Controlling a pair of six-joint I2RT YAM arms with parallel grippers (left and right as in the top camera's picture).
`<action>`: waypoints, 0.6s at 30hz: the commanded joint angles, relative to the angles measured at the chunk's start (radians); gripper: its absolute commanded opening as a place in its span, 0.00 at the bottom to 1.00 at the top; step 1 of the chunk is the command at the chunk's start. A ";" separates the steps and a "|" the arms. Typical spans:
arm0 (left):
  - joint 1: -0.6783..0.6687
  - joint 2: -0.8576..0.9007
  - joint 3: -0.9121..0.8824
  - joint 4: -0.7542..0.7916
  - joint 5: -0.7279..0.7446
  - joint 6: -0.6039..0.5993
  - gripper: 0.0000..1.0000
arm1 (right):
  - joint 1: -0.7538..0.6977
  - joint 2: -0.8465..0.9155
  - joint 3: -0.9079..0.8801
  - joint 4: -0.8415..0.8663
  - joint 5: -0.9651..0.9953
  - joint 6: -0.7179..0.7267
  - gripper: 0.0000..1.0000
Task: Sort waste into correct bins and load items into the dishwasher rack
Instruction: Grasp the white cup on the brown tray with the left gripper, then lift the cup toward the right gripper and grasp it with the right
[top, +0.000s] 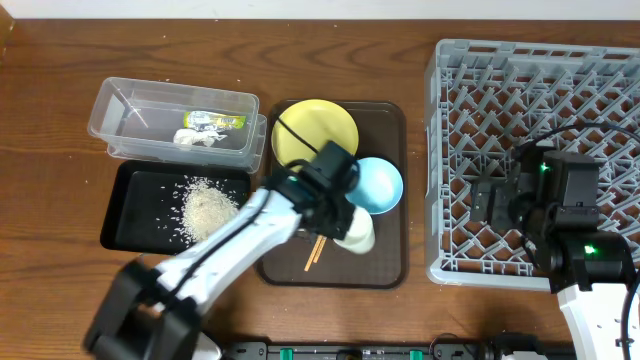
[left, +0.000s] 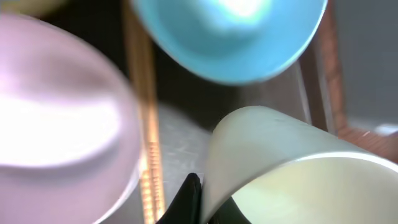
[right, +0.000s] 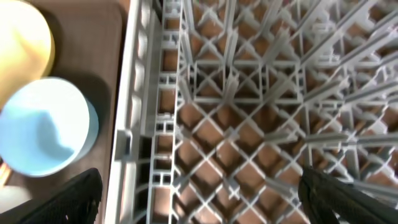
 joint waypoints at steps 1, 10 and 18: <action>0.098 -0.130 0.022 0.013 0.010 -0.066 0.06 | 0.010 -0.004 0.021 0.050 0.049 0.019 0.99; 0.392 -0.167 0.015 0.247 0.412 -0.270 0.06 | 0.011 0.022 0.021 0.220 -0.381 -0.009 0.99; 0.455 0.042 0.015 0.584 1.019 -0.460 0.06 | 0.041 0.169 0.011 0.190 -1.037 -0.290 0.92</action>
